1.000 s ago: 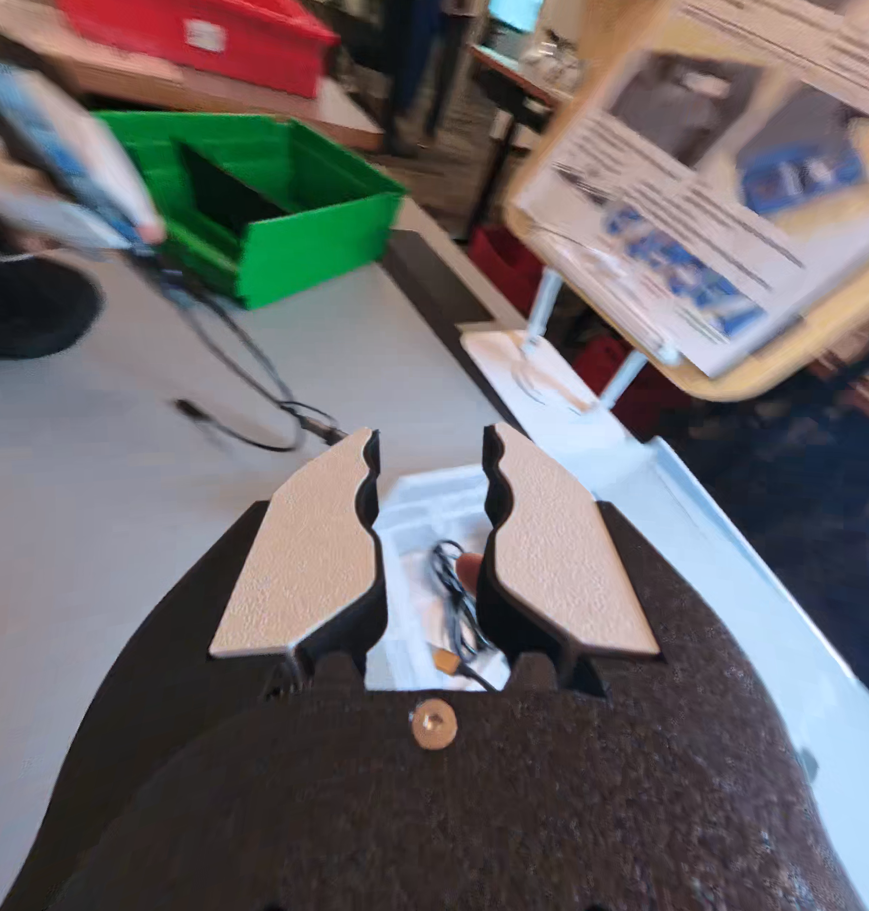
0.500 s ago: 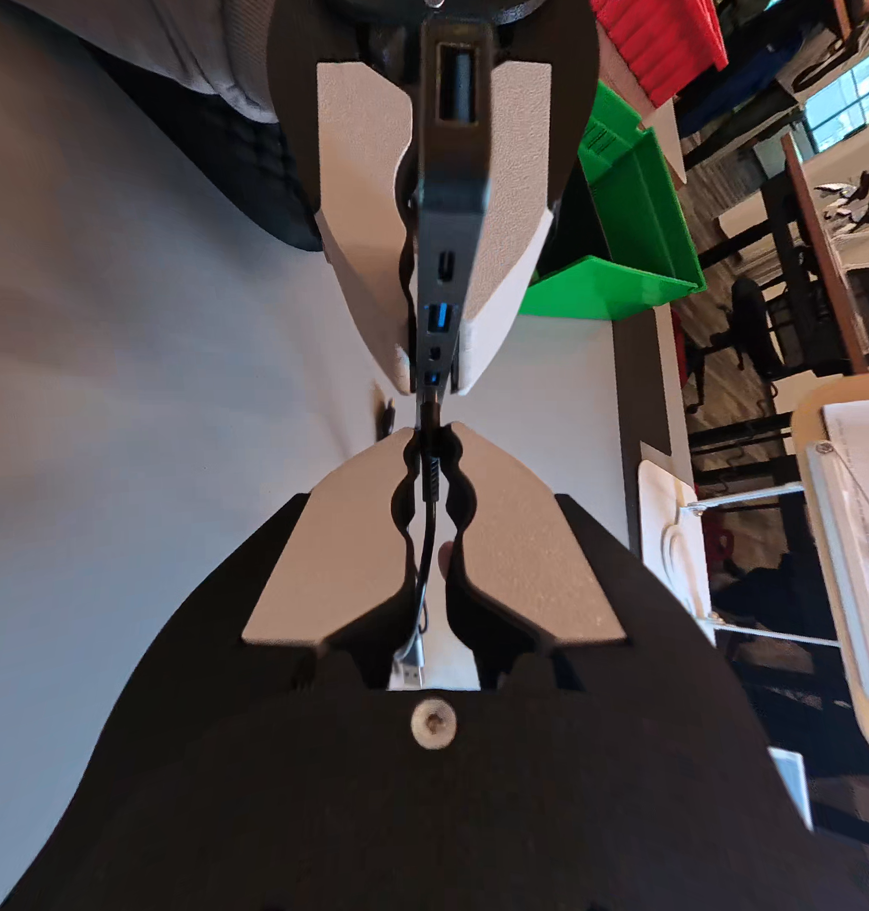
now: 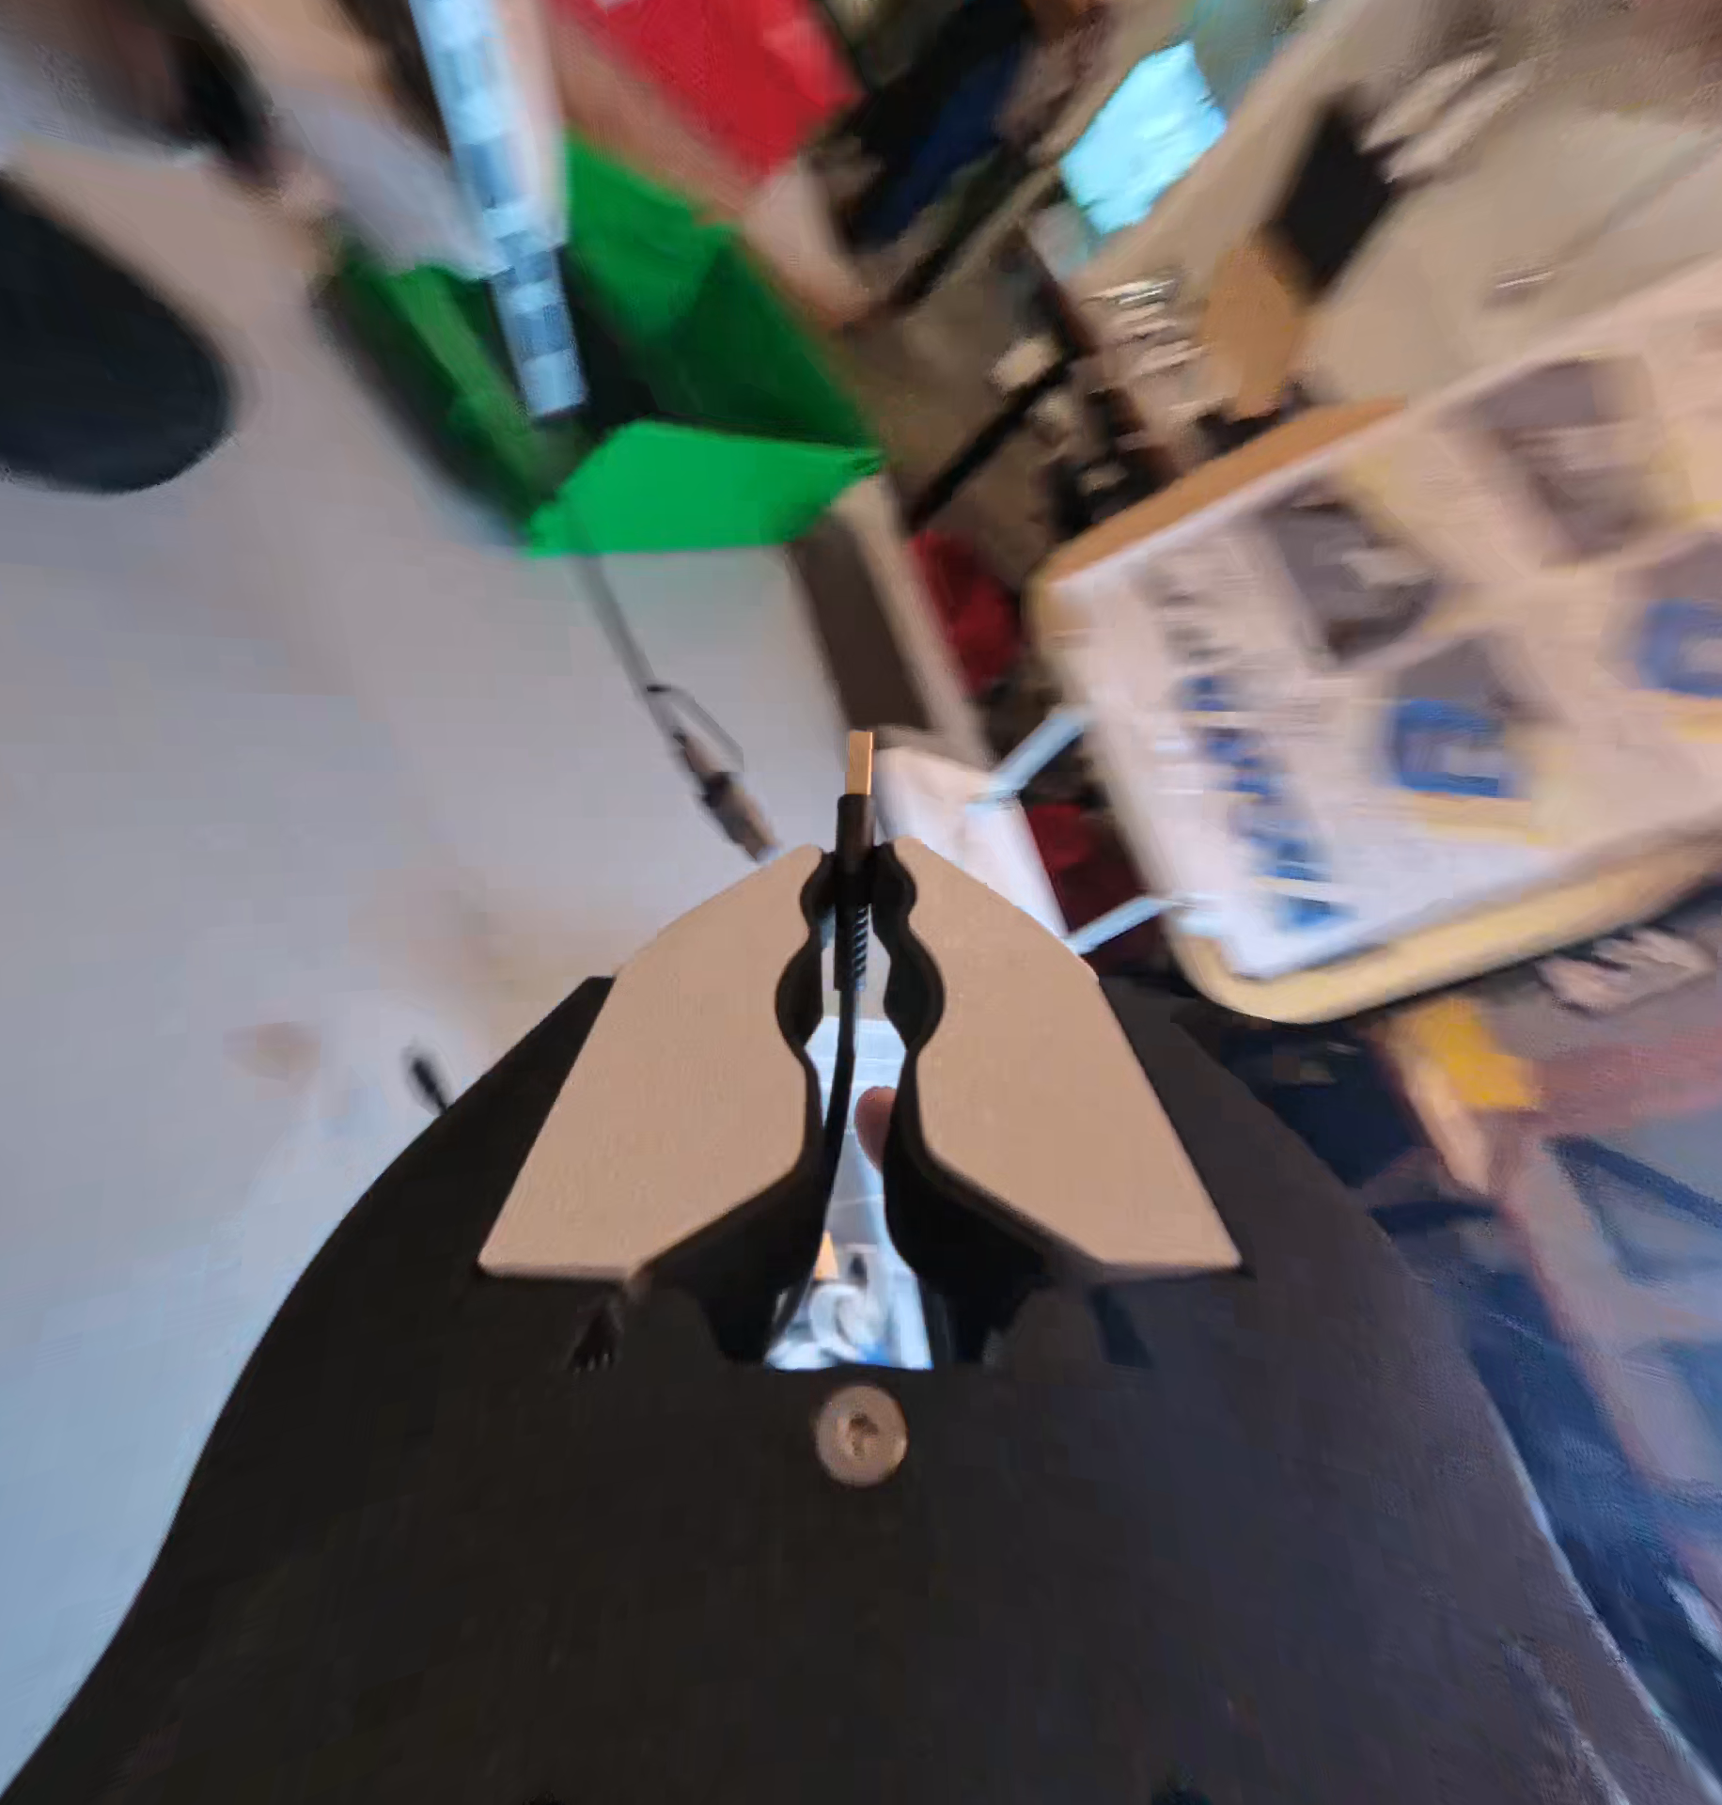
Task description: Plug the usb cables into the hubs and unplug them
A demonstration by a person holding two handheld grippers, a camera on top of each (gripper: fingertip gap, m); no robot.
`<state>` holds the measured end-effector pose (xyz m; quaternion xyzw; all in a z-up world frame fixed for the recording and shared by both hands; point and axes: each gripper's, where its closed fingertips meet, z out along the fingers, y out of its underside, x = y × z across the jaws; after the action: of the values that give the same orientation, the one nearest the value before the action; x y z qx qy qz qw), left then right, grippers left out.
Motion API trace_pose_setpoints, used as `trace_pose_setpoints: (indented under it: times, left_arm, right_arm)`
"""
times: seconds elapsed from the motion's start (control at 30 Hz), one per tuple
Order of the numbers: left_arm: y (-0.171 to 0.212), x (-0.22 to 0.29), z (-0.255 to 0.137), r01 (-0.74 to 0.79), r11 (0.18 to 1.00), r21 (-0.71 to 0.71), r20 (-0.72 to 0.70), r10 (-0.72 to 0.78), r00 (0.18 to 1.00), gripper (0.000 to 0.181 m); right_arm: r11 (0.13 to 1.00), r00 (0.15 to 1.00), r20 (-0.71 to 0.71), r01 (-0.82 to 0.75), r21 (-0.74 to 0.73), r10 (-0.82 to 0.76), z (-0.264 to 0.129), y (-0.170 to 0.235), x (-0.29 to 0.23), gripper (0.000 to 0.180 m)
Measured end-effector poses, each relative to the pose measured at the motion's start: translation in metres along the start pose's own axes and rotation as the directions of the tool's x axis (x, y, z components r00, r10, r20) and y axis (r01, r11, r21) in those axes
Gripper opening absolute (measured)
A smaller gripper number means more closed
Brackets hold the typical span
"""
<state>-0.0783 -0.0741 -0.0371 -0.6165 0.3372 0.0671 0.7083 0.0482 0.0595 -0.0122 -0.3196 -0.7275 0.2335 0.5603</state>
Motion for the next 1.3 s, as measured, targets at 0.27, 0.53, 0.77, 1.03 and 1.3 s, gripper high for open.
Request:
trace_pose_setpoints:
  times: [0.27,0.53,0.77,1.03,1.3]
  left_arm:
    - [0.011,0.013,0.015,0.102,0.994,0.025,-0.041,-0.101,0.994,0.011]
    - [0.011,0.02,0.018,0.169,0.984,0.057,-0.078,-0.165,0.983,0.011]
    - [0.0,0.03,0.02,0.225,0.969,0.106,-0.138,-0.21,0.968,0.011]
    - [-0.01,0.059,0.027,0.224,0.969,0.106,-0.254,-0.191,0.948,0.011]
    - [-0.004,0.069,0.038,0.197,0.978,0.073,-0.237,-0.174,0.956,0.014]
  right_arm:
    - [0.991,0.902,-0.425,-0.119,-0.07,0.078,-0.025,0.045,0.116,0.008]
    - [0.85,0.944,-0.221,-0.319,-0.42,0.244,0.023,0.168,0.065,0.036]
    - [0.951,0.955,0.014,-0.292,-0.103,0.295,0.021,0.059,0.037,0.035]
    - [0.966,0.885,0.453,-0.198,0.164,0.105,0.051,-0.062,-0.088,0.032]
    - [0.967,0.89,0.456,-0.116,0.229,-0.002,0.045,-0.094,-0.107,0.011]
